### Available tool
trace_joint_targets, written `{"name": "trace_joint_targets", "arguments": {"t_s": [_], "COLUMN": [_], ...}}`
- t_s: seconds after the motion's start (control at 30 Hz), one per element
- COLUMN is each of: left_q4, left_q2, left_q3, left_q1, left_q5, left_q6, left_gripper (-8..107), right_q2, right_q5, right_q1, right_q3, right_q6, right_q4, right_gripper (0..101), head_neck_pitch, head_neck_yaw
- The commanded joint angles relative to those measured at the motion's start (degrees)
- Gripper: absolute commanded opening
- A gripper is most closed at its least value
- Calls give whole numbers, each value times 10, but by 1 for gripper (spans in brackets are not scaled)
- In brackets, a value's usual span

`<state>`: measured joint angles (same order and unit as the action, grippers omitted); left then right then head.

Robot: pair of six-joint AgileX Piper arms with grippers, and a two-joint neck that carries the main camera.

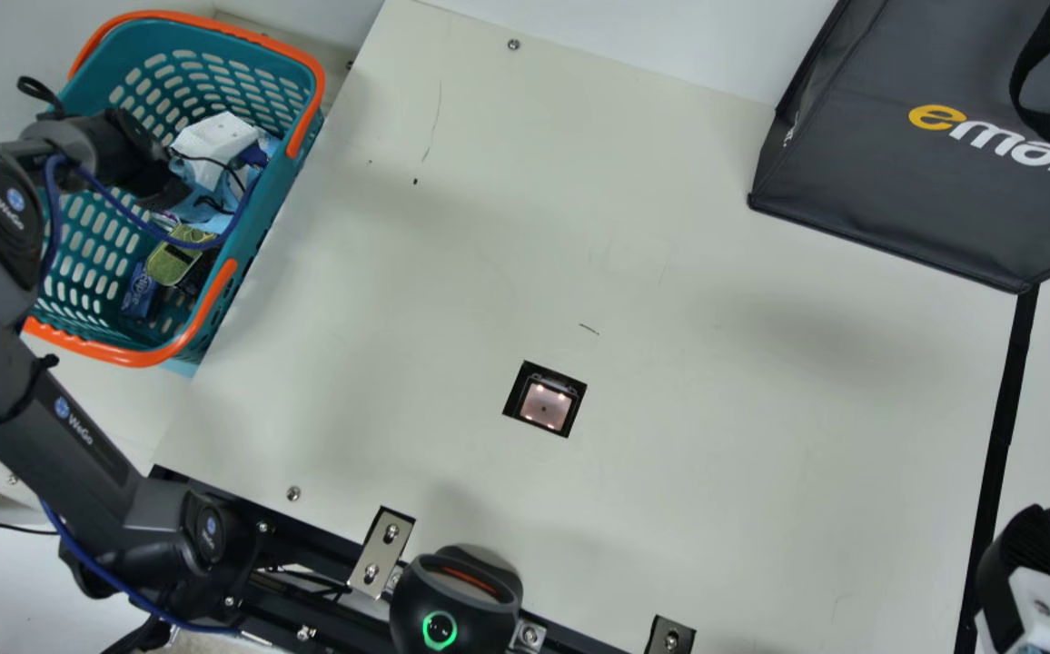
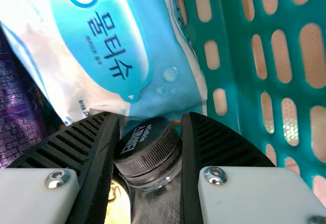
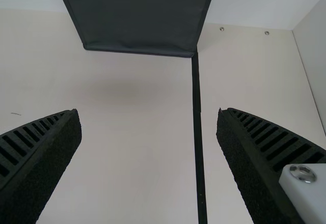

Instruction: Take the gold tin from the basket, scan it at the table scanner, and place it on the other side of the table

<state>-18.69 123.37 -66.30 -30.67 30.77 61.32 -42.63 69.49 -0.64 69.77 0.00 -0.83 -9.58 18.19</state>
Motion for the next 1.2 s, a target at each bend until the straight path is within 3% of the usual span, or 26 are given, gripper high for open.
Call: {"name": "trace_joint_targets", "arguments": {"t_s": [0.0,0.7,1.17], "left_q4": [-5,-1,35], "left_q2": [-5,-57,-47], "left_q3": [-2,-29,-24], "left_q1": [-1,-4,1], "left_q5": [5,46,60], "left_q6": [-3,-105,-182], "left_gripper": [-8,-8,39], "right_q2": [0,0,0], "right_q5": [0,0,0], "right_q1": [0,0,0], "right_q3": [0,0,0], "right_q6": [0,0,0], "right_q4": [0,0,0], "right_gripper": [95,95,95], "head_neck_pitch": [17,17,17], "head_neck_yaw": [2,2,2]}}
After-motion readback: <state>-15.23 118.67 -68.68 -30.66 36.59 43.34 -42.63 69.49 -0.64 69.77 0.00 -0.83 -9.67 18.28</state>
